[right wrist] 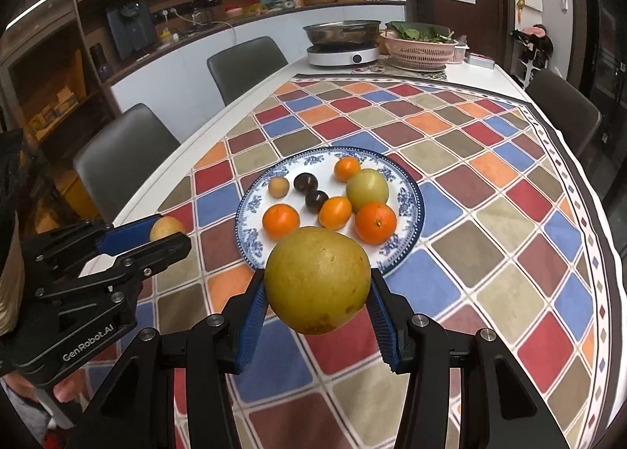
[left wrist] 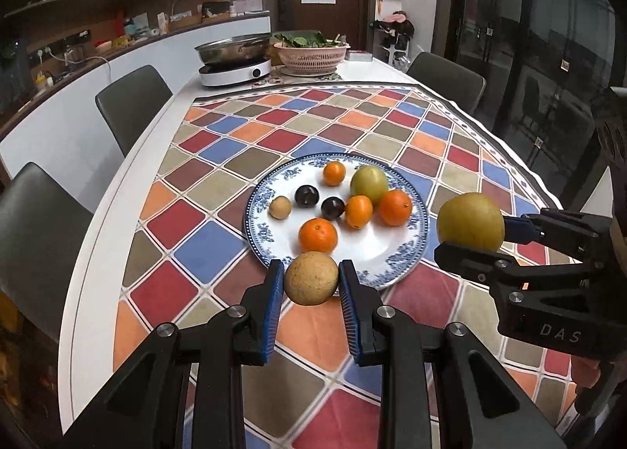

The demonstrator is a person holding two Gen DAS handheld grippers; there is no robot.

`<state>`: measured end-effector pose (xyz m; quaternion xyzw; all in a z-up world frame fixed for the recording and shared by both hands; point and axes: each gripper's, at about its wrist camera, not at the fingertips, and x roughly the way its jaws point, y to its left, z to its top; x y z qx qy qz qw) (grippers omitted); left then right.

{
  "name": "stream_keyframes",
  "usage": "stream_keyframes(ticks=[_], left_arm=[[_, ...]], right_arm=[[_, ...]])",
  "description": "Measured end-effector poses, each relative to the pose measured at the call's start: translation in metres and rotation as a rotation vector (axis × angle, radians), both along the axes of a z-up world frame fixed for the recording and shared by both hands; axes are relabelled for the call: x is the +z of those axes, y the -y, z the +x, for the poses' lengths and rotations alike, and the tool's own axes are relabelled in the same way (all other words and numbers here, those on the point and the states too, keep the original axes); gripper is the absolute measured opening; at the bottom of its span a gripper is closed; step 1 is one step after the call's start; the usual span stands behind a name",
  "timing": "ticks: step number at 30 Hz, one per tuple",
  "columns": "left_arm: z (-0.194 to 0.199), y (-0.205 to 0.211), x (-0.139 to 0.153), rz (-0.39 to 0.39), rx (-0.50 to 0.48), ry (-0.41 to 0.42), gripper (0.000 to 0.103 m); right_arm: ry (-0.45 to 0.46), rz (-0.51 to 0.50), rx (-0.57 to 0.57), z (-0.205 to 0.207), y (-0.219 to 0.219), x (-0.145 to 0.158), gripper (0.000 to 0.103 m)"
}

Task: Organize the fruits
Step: 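Carry the potato to the plate with the left tool while the right carries the pomelo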

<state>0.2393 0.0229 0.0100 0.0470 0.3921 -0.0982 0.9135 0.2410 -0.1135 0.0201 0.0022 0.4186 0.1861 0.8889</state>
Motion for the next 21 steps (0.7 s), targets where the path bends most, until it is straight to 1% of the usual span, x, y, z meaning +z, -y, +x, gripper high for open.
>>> stream_keyframes(ticks=[7, 13, 21], left_arm=[[0.028, -0.011, -0.014, 0.031, -0.007, -0.009, 0.029], [0.053, -0.012, -0.025, 0.063, -0.031, -0.019, 0.029], [0.089, -0.007, -0.036, 0.057, -0.081, -0.048, 0.029]], right_arm=[[-0.025, -0.014, -0.002, 0.023, -0.014, -0.014, 0.050], [-0.051, -0.031, 0.001, 0.037, -0.022, -0.027, 0.050], [-0.082, -0.039, -0.018, 0.059, -0.025, -0.044, 0.050]])
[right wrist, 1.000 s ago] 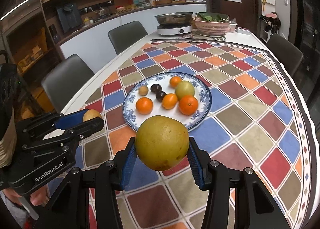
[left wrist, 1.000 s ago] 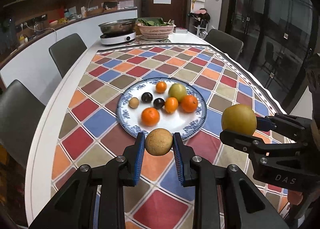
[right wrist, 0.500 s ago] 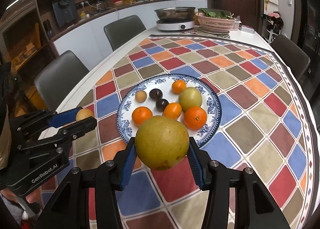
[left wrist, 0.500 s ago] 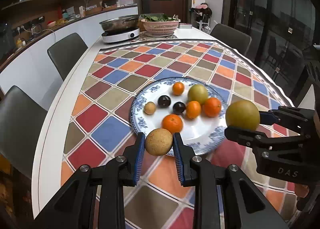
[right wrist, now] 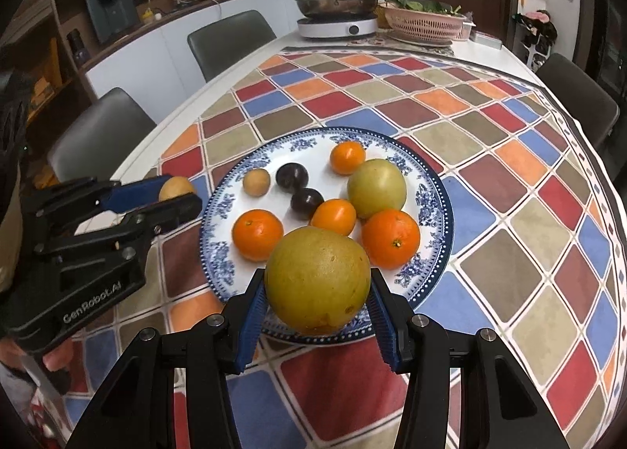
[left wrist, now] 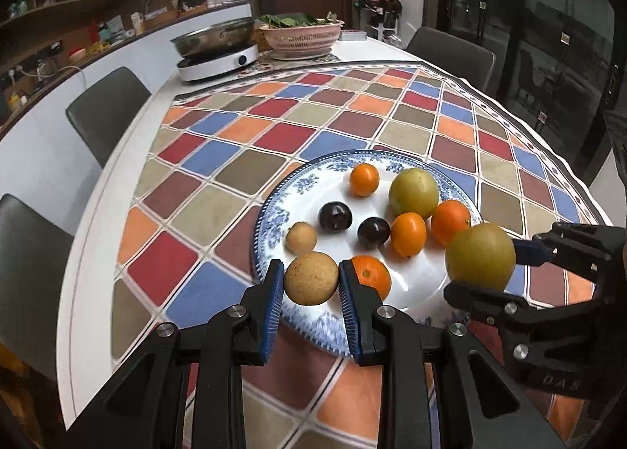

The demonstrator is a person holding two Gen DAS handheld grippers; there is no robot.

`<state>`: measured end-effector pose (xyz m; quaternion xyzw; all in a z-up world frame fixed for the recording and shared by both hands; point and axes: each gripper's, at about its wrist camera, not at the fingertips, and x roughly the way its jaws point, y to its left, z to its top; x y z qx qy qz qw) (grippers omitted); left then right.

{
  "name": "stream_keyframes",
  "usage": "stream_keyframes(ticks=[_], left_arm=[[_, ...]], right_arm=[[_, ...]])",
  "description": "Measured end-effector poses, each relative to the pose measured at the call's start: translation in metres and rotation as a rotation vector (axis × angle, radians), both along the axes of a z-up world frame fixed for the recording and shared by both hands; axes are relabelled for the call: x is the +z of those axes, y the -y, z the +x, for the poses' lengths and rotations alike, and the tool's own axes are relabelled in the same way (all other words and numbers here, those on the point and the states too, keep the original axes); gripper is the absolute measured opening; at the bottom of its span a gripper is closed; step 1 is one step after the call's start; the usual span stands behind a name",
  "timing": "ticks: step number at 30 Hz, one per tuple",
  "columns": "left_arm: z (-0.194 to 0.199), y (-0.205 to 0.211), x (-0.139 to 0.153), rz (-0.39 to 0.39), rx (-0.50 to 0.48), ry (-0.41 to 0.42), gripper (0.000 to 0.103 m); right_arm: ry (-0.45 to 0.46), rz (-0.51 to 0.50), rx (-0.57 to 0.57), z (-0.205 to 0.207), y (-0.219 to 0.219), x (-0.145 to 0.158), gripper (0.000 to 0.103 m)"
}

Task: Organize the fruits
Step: 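Carry the potato to the plate with the left tool while the right carries the pomelo, then open both tools to release the potato and pomelo on the plate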

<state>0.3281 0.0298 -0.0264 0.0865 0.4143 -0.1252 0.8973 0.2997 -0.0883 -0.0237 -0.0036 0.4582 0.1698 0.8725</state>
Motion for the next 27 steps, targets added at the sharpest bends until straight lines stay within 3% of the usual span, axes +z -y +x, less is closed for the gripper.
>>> stream_keyframes(ticks=[12, 14, 19, 27], left_arm=[[0.036, 0.019, -0.008, -0.037, -0.053, -0.048, 0.029], [0.038, 0.021, -0.008, -0.044, -0.053, -0.051, 0.036], [0.030, 0.019, -0.002, -0.032, -0.027, -0.030, 0.041], [-0.005, 0.011, 0.019, -0.014, 0.056, 0.017, 0.041]], right_arm=[[-0.033, 0.016, -0.017, 0.016, 0.002, -0.013, 0.050], [-0.034, 0.017, -0.025, 0.017, 0.003, -0.013, 0.051], [0.022, 0.022, -0.046, 0.013, 0.008, -0.001, 0.063], [0.069, 0.010, -0.064, -0.005, 0.017, 0.014, 0.063]])
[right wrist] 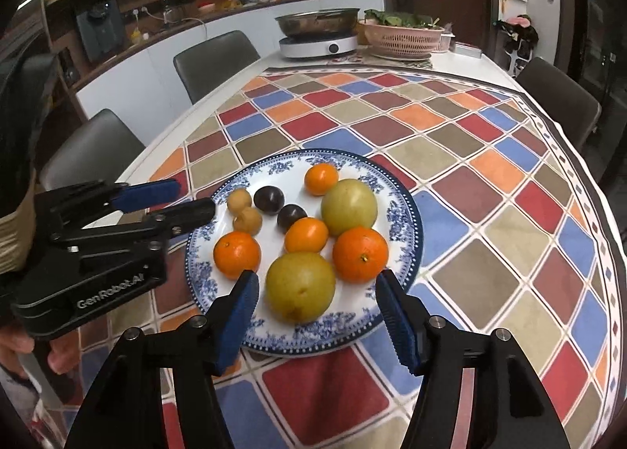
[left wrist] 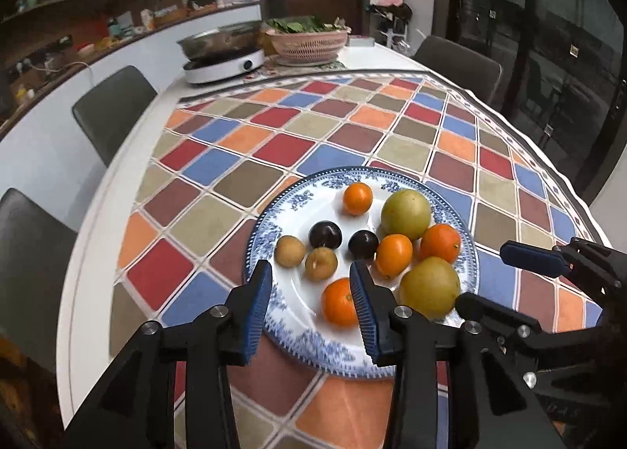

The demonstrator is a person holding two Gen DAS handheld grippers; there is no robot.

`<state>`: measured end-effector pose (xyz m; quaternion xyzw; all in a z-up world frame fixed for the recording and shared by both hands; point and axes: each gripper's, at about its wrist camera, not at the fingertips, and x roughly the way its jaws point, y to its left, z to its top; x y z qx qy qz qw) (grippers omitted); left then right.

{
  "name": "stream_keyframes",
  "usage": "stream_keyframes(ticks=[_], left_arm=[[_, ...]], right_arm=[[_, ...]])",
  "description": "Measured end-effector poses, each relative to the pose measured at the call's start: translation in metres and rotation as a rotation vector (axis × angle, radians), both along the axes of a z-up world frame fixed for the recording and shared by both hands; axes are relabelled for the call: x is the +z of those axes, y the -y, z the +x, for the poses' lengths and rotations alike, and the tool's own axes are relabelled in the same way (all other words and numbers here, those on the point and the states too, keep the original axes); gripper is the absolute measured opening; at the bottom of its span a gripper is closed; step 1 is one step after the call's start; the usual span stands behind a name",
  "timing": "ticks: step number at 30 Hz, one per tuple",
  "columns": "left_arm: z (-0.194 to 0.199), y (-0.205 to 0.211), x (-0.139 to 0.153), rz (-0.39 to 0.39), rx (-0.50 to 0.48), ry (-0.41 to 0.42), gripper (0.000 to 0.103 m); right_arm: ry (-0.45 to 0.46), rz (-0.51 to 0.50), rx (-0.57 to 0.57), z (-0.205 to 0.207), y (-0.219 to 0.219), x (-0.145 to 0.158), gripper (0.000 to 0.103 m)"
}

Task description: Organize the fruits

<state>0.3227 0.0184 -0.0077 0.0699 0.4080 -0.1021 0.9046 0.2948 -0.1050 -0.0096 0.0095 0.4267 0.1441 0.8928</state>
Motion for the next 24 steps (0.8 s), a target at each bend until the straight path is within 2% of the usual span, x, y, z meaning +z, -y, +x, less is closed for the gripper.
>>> stream_keyframes(ticks=[9, 11, 14, 19, 22, 24], left_arm=[[-0.059, -0.004, 0.028, -0.028, 0.069, 0.061, 0.047], [-0.073, -0.004, 0.035, -0.032, 0.087, 0.077, 0.056], [-0.093, -0.003, 0.045, -0.038, 0.097, 0.100, 0.058], [-0.130, -0.001, 0.059, -0.016, 0.138, 0.159, 0.070], [-0.149, -0.001, 0.062, -0.013, 0.155, 0.175, 0.075], [-0.161, 0.000, 0.063, -0.012, 0.162, 0.186, 0.079]], right_arm=[[0.069, 0.007, -0.021, -0.039, 0.014, 0.027, 0.063], [0.084, 0.013, -0.019, -0.049, 0.017, 0.035, 0.063], [0.111, 0.005, -0.023, -0.066, 0.020, 0.045, 0.071], [0.144, -0.012, -0.032, -0.093, 0.027, 0.060, 0.071], [0.163, -0.019, -0.048, -0.109, 0.031, 0.066, 0.078], [0.182, -0.027, -0.056, -0.122, 0.034, 0.069, 0.079]])
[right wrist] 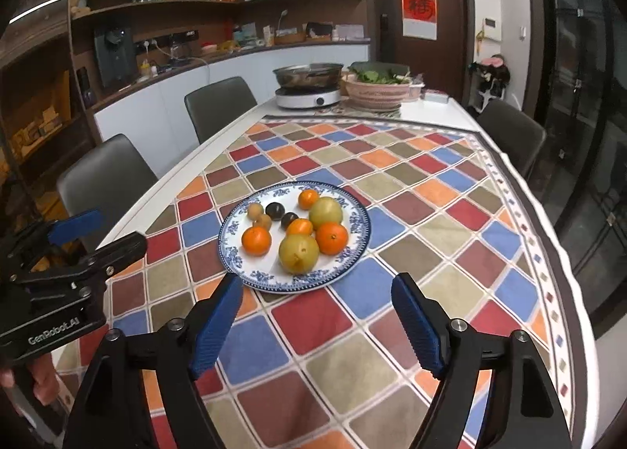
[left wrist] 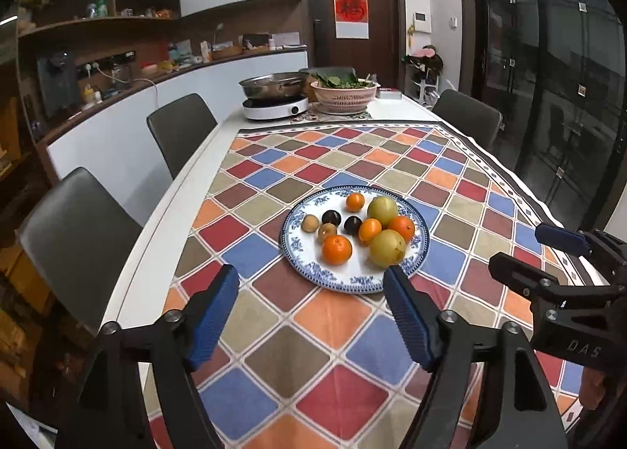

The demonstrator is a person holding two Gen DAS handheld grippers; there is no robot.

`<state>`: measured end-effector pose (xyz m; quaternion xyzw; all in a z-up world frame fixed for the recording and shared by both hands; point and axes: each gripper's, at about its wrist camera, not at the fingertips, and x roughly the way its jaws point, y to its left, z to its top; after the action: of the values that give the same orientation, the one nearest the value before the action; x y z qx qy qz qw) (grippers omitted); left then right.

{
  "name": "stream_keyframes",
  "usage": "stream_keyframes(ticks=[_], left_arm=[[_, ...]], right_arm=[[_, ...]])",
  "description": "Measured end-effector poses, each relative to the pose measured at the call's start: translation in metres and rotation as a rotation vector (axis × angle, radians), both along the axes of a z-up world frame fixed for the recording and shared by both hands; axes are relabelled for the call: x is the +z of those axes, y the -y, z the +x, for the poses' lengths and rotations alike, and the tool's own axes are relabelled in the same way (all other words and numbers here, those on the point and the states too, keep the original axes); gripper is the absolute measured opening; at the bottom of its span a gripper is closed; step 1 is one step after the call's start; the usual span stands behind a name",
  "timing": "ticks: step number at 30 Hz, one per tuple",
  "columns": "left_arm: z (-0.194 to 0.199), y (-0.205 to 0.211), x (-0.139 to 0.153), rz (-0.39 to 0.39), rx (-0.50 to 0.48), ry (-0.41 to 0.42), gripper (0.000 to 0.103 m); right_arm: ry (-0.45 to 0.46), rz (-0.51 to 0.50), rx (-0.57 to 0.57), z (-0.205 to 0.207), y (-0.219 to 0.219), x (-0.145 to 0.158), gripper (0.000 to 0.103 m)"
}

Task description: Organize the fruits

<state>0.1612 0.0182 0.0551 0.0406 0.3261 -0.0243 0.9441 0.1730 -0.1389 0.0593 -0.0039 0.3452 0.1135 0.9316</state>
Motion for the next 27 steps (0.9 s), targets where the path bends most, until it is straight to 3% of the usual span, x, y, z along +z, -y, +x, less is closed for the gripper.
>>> stream_keyframes(ticks=[11, 24, 27], left_arm=[[-0.050, 0.004, 0.006, -0.018, 0.007, 0.027, 0.088], [-0.079, 0.007, 0.018, -0.021, 0.003, 0.058, 0.091], [-0.084, 0.007, 0.019, -0.021, 0.007, 0.064, 0.097]], right_arm=[[0.033, -0.001, 0.004, -0.053, 0.006, 0.003, 0.079], [0.073, 0.008, 0.011, -0.080, 0.011, 0.014, 0.079], [0.080, 0.009, 0.013, -0.085, 0.011, 0.015, 0.079]])
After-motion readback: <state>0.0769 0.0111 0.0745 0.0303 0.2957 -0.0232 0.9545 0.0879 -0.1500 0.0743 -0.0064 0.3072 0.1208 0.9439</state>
